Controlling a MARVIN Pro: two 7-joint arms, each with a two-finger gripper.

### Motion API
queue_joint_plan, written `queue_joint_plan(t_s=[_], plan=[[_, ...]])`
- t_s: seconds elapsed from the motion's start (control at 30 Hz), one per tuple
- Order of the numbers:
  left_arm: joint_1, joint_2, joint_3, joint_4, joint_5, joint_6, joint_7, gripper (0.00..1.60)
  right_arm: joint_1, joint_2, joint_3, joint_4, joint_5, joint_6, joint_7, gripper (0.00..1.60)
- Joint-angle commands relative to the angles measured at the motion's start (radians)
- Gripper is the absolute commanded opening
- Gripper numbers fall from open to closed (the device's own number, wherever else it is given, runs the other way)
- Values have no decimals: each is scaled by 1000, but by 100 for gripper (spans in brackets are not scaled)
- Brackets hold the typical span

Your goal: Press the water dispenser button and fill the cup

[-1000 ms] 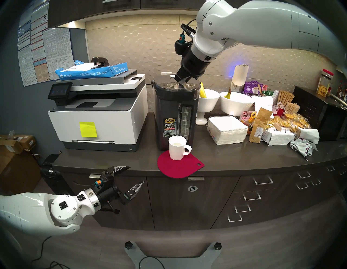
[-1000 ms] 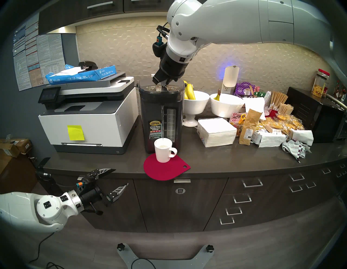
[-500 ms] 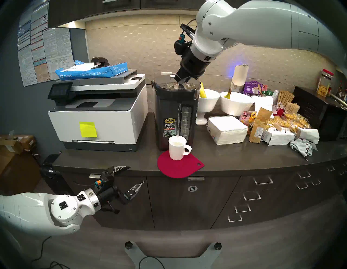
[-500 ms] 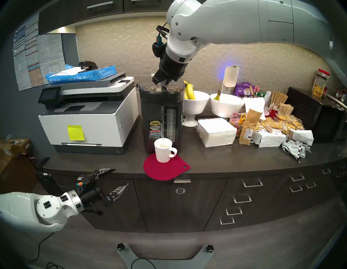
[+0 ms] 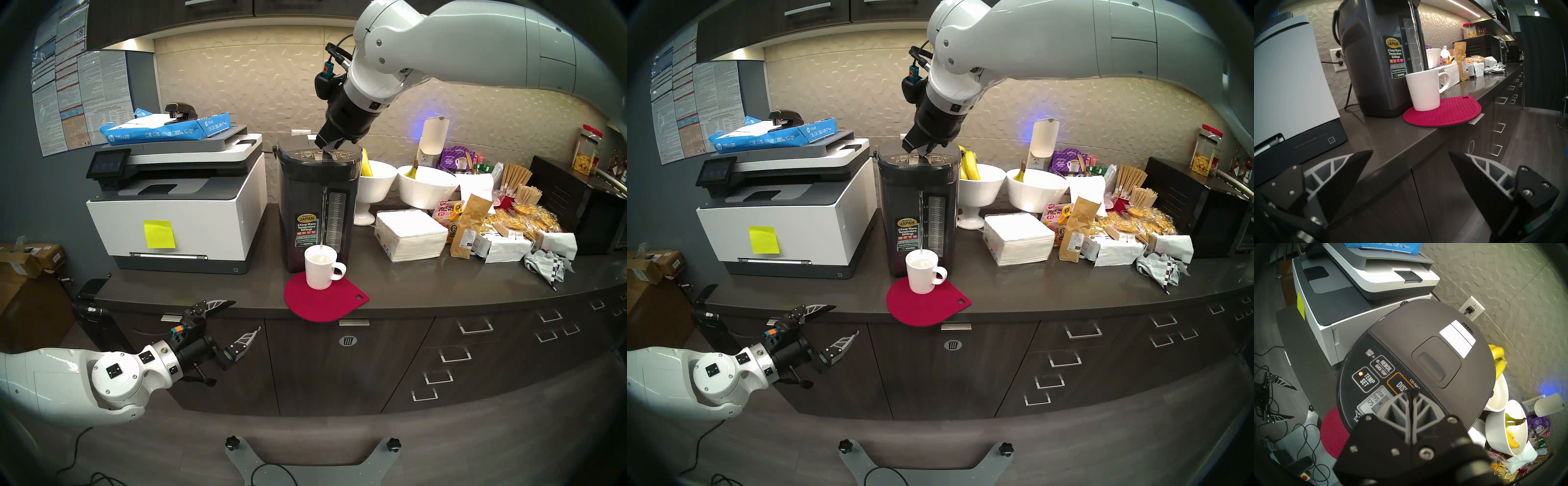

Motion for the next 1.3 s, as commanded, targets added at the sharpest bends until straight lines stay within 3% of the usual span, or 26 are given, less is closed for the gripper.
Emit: queue_joint_plan(t_s=[0.0,0.67,1.27], plan=[[-8,-3,-8,-4,2,-8,-2,160,-49,-14,-18,-11,3,-6,3,0],[-9,-3,-7,-3,2,-10,-2,160,-23,-20,-7,80,-7,-25,34,0],[-11,-2,-6,-4,2,-6,0,160,99,58,27,143,-25,-14,72,0]])
